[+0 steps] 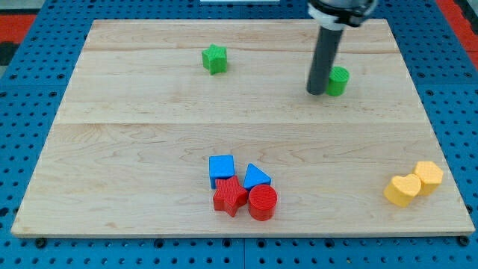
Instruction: Move the green circle into the yellow hexagon
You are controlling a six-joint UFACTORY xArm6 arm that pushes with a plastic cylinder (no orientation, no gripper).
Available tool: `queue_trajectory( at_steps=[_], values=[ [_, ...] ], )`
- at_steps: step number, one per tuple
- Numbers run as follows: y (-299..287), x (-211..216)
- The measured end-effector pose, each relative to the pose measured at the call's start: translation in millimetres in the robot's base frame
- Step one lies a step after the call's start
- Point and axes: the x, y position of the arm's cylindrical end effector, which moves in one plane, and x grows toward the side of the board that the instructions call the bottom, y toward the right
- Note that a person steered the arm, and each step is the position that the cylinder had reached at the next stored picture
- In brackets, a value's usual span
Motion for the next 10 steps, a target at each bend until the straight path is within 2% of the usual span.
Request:
queue_trajectory(
  at_steps=[1, 2, 3, 4, 5, 7, 8, 10],
  values=[
    [-16.4, -34.1],
    [9.4, -46.1],
    [35.7, -29.1],
    [55.1, 15.0],
    [71.7, 36.9],
    [82.4, -3.0],
    [104.9, 15.7],
    [131.3, 80.3]
  ],
)
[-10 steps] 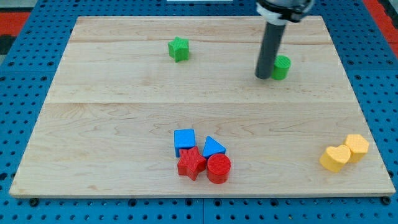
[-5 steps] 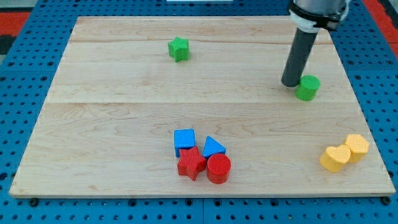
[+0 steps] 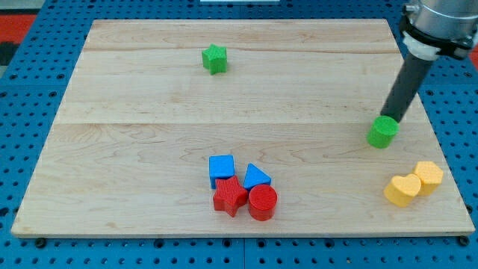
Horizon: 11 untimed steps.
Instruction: Move the green circle into the yellow hexagon
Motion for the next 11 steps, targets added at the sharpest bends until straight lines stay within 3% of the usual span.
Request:
queue_trajectory(
  at_steps=[2, 3, 4, 7, 9, 11],
  values=[
    [1.7, -32.2],
    [-26.4, -35.9],
    [-56.8, -27.0],
    [-34.5, 56.4],
    [-36.3, 22.3],
    [-20.6, 33.4]
  ],
)
